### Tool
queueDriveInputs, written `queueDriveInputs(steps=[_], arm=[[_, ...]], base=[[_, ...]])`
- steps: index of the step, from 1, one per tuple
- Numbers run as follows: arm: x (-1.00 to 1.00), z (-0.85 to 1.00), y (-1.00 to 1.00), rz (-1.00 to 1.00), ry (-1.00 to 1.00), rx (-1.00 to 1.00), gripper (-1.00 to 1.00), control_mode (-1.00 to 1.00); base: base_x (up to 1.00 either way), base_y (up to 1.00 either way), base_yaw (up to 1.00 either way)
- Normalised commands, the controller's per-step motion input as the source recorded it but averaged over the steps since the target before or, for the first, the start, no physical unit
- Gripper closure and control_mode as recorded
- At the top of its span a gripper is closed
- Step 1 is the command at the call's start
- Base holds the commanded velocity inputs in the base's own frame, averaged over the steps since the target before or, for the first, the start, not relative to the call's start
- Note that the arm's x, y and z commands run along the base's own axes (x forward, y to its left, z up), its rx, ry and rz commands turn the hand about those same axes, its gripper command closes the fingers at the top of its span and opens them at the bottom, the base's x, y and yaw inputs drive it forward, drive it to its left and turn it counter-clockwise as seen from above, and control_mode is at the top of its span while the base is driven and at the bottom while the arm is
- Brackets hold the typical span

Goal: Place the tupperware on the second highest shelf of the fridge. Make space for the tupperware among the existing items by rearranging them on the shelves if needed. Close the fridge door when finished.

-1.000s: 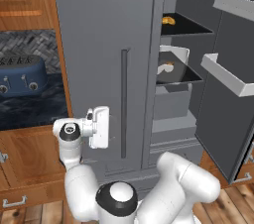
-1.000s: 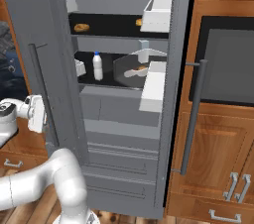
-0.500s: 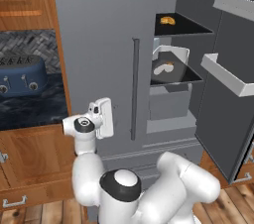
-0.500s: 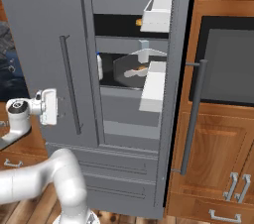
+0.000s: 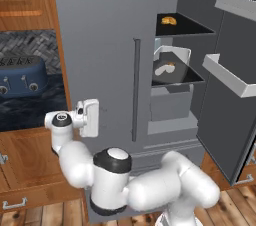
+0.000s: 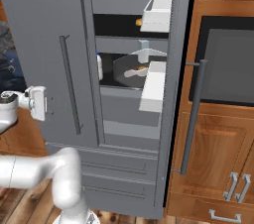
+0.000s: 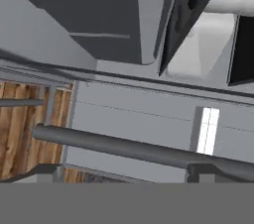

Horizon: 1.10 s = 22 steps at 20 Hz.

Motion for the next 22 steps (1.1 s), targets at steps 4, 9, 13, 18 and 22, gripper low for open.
queueDriveInputs(steps=[4,9,13,18,22], arm=[[-1.00,0.27,-0.42,0.36,-0.42,0.00,-1.00,-1.00],[-1.00,0.76,-0.95,0.02,-0.56,0.16,-1.00,-1.00],[-1.00,0.83,-0.58,0.02,-0.34,0.30,-1.00,-1.00],[-0.78,0.59,-0.58,0.21,-0.14,0.32,-1.00,-1.00],[-0.76,0.24,-0.75,0.17,-0.20,0.34,-1.00,-1.00]], base=[[0.00,0.00,0.00],[0.00,0.00,0.00],[0.00,0.00,0.00],[0.00,0.00,0.00],[0.00,0.00,0.00]])
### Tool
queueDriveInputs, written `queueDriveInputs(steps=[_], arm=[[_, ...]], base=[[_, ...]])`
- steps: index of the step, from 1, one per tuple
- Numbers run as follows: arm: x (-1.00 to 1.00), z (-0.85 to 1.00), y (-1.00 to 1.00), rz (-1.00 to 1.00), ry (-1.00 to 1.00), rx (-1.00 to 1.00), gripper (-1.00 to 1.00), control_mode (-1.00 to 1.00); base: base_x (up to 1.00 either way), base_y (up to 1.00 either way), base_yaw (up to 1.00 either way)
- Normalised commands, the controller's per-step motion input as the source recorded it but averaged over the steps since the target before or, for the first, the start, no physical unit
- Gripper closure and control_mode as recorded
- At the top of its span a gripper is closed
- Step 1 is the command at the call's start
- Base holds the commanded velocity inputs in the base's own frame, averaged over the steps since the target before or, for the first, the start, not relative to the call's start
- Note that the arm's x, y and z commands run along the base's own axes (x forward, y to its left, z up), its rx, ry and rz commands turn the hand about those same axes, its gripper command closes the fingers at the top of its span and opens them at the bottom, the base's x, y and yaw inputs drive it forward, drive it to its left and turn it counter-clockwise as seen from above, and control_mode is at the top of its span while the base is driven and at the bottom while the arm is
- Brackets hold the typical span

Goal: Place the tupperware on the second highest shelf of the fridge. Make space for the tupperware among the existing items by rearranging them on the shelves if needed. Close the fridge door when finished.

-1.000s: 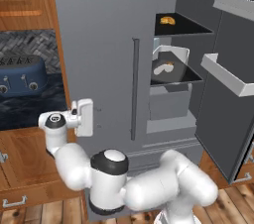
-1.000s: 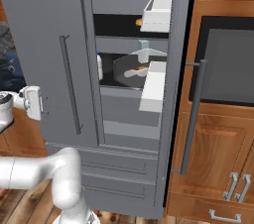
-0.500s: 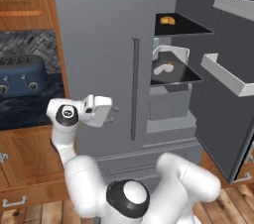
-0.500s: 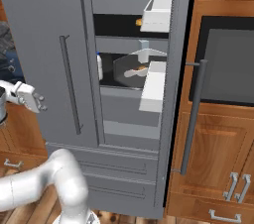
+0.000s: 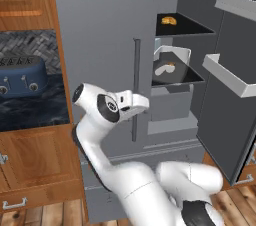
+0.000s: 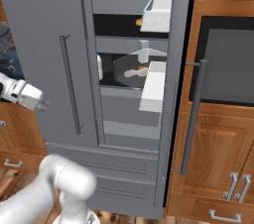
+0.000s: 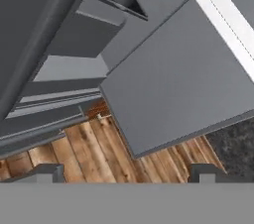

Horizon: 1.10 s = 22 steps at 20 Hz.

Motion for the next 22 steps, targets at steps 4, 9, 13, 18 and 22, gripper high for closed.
queueDriveInputs(steps=[4,9,13,18,22], arm=[[-0.87,0.39,-0.56,0.00,-0.17,0.21,-1.00,-1.00],[-0.64,0.75,-0.61,0.00,-0.13,0.09,-1.00,-1.00],[-0.60,0.61,-0.53,0.00,-0.09,0.02,-1.00,-1.00],[-0.76,0.29,-0.77,0.00,-0.15,0.30,-1.00,-1.00],[-1.00,0.29,-0.98,-0.02,-0.18,0.46,-1.00,-1.00]], base=[[0.00,0.00,0.00],[0.00,0.00,0.00],[0.00,0.00,0.00],[0.00,0.00,0.00],[0.00,0.00,0.00]])
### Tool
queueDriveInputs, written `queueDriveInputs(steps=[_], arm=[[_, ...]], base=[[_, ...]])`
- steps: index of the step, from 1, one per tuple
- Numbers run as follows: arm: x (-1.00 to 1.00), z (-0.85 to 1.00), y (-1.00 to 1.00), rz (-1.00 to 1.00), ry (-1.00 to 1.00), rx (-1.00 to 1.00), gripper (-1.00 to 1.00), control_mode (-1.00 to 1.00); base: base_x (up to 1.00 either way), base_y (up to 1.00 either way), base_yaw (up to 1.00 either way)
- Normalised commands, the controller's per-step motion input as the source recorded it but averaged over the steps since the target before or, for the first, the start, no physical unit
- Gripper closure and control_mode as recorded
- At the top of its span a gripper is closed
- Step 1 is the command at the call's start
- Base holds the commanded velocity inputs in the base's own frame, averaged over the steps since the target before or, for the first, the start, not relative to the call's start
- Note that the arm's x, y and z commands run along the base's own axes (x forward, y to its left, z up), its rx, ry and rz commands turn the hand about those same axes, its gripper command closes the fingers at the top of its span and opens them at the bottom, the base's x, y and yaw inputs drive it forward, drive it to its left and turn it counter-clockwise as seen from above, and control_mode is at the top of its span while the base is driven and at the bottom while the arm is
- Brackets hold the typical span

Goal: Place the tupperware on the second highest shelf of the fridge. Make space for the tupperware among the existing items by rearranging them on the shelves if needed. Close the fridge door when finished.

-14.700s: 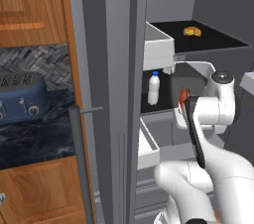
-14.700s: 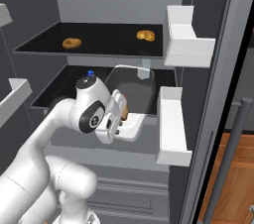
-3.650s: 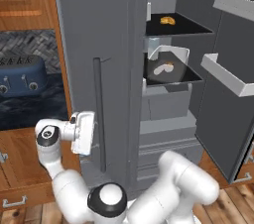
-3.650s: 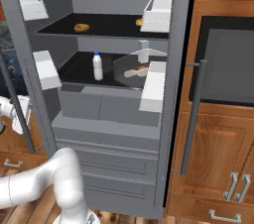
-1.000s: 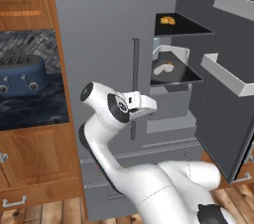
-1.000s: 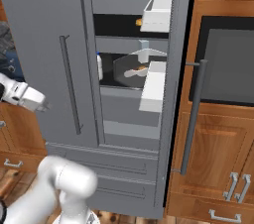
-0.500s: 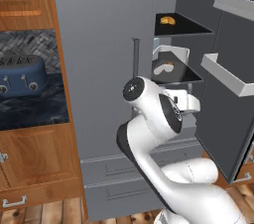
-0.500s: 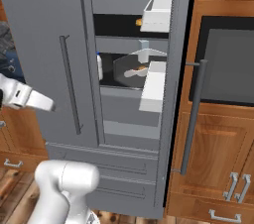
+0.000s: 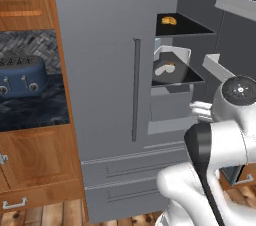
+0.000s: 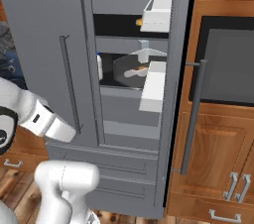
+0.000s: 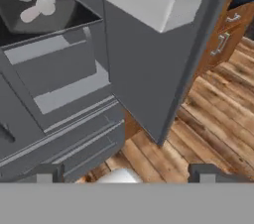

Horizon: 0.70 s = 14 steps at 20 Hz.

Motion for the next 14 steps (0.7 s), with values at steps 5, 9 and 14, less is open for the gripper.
queueDriveInputs(steps=[5,9,14], arm=[[-0.86,0.13,-0.95,0.00,-0.11,0.48,-1.00,-1.00],[-0.16,0.06,-0.94,0.02,-0.07,0.42,-1.00,-1.00],[0.01,-0.19,-1.00,0.01,-0.03,0.31,-1.00,-1.00]], base=[[0.00,0.00,0.00],[0.00,0.00,0.00],[0.00,0.00,0.00]])
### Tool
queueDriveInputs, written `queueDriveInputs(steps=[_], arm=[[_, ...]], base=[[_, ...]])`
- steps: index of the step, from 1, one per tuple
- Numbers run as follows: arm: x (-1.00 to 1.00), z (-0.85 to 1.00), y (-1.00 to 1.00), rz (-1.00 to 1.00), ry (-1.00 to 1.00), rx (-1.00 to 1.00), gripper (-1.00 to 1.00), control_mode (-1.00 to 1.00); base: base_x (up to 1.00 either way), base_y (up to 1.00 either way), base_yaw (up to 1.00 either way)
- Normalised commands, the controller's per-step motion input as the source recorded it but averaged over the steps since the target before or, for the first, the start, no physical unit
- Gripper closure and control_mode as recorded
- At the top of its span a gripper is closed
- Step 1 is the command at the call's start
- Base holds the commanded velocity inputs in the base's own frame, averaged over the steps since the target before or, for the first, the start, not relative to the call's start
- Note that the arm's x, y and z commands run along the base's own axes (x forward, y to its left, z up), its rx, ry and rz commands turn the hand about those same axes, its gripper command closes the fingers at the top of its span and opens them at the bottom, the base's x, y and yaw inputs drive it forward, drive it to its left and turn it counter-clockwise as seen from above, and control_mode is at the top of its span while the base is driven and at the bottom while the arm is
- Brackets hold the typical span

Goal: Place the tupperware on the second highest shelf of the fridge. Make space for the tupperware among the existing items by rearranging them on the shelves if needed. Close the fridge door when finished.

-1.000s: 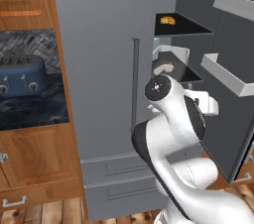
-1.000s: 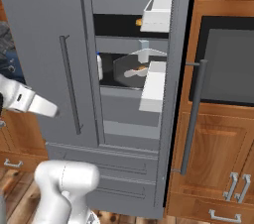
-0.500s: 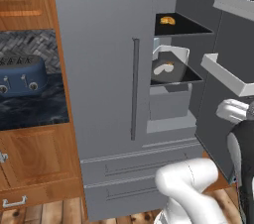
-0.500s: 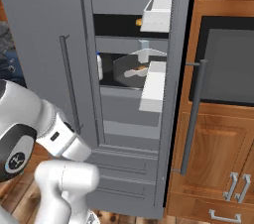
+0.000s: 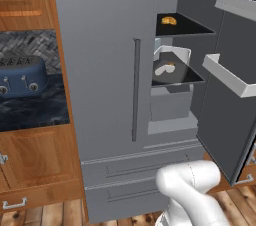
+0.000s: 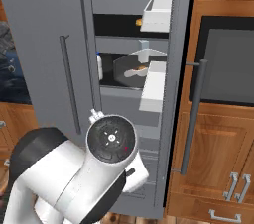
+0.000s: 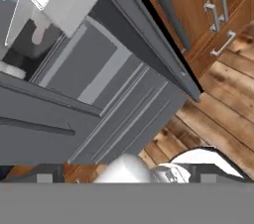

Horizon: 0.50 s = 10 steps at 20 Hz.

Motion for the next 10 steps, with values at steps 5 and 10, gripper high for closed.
queueDriveInputs(steps=[5,10], arm=[[0.38,-0.63,-0.80,-0.05,-0.08,0.18,-1.00,-1.00],[0.67,-0.74,-0.71,-0.03,-0.08,0.22,-1.00,-1.00]], base=[[0.00,0.00,0.00],[0.00,0.00,0.00]])
